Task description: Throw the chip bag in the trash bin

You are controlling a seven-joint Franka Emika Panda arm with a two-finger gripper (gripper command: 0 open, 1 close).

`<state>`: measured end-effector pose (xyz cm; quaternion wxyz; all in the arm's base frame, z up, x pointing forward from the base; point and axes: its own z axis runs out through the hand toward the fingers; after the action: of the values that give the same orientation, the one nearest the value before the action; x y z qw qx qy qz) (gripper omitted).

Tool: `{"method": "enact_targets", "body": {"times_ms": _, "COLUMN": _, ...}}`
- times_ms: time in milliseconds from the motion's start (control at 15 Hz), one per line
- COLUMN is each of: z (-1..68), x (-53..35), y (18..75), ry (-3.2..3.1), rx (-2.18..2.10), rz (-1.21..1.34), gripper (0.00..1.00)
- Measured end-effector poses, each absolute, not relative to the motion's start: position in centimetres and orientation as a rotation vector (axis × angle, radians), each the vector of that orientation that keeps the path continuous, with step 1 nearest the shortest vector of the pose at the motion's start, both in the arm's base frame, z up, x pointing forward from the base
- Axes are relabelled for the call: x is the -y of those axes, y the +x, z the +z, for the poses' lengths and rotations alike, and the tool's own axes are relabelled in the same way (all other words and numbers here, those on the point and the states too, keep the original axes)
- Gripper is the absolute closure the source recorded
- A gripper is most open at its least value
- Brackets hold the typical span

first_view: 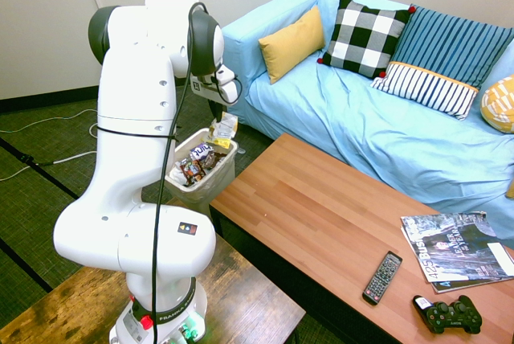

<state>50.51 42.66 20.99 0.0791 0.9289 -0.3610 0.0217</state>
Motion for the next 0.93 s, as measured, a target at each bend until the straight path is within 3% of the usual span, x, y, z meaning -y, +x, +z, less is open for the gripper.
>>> {"method": "enact_targets", "body": {"times_ms": 267, "z": 16.7, "x": -47.4, "y": 49.2, "ry": 2.769, "rx": 0.986, "rz": 0.092, "gripper": 1.00}}
{"method": "enact_targets", "body": {"times_ms": 333, "z": 16.0, "x": -48.1, "y": 49.2, "ry": 2.765, "rx": 0.976, "rz": 0.098, "gripper": 0.00}}
{"method": "enact_targets", "body": {"times_ms": 933, "z": 13.8, "x": -50.6, "y": 50.1, "ry": 2.747, "rx": 0.962, "rz": 0.126, "gripper": 0.00}}
